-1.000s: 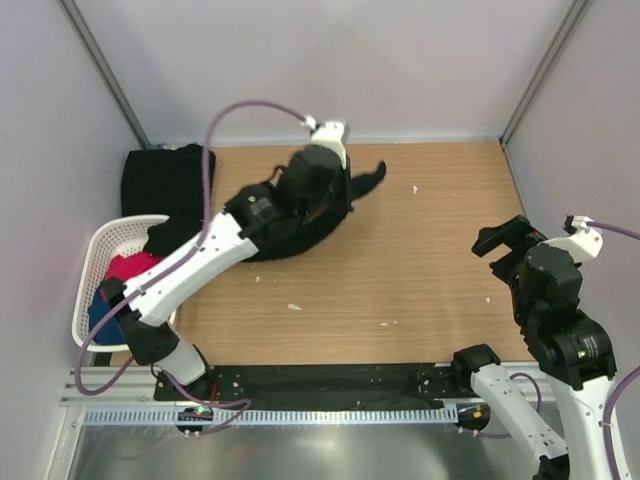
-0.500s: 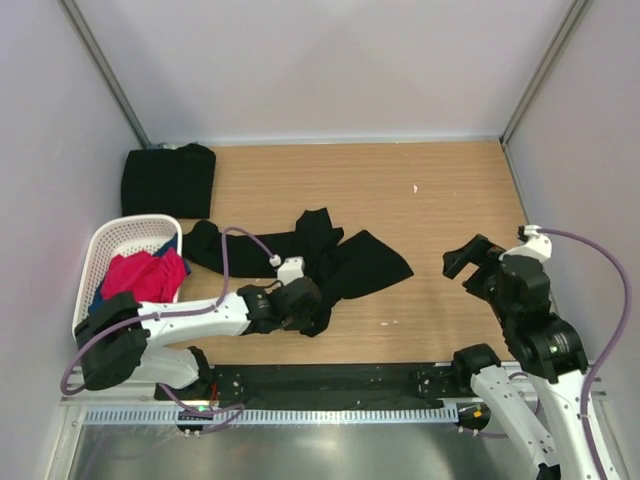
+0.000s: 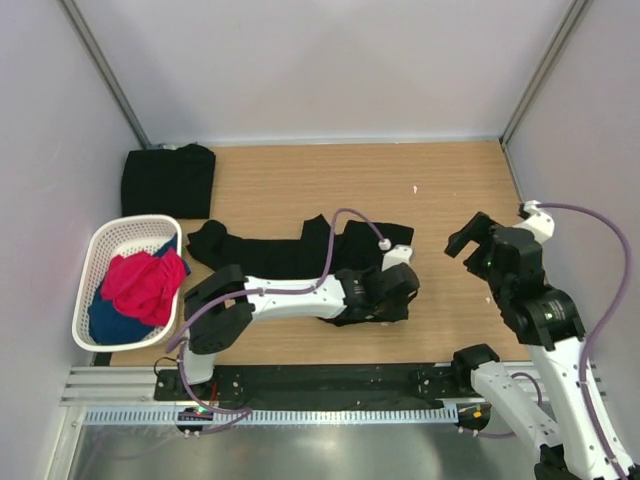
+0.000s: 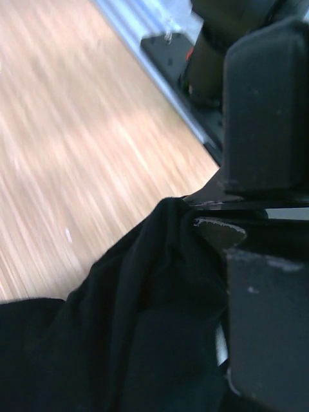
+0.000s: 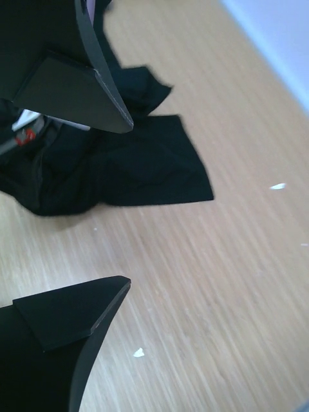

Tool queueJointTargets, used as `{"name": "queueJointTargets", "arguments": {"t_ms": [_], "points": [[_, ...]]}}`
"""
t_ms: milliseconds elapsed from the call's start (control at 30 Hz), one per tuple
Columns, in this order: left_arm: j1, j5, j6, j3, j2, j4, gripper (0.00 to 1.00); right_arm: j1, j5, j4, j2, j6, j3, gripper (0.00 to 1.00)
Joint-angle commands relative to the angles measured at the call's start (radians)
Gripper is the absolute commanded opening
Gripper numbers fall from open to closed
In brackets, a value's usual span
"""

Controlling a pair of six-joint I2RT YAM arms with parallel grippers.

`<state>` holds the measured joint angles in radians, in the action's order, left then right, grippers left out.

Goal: Fold and stack the t-shirts
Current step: Move the tshirt to the center of the board, then flatten the tshirt out

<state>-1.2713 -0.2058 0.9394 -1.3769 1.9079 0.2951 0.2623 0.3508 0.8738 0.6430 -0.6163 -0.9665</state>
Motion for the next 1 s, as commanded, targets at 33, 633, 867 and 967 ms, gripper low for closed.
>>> {"name": "queueJointTargets", "arguments": {"t_ms": [33, 633, 867, 967], "points": [[-0.059, 0.077, -0.14, -0.148, 0.051, -0.027, 0.0, 0.002, 0.143, 0.071, -0.094, -0.02, -0.112, 1.0], [0.34, -0.288, -0.013, 0.183, -0.532, 0.394, 1.0, 0.003, -0.386, -0.196, 0.061, 0.007, 0.101, 1.0], [0.601, -0.267, 0.044, 0.365, -0.458, 0.248, 1.0, 0.02, -0.299, -0.329, 0.243, -0.062, 0.335, 0.95], [0.601, -0.247, 0.032, 0.351, -0.393, 0.22, 1.0, 0.023, -0.282, -0.366, 0.314, -0.054, 0.356, 0.93]]}}
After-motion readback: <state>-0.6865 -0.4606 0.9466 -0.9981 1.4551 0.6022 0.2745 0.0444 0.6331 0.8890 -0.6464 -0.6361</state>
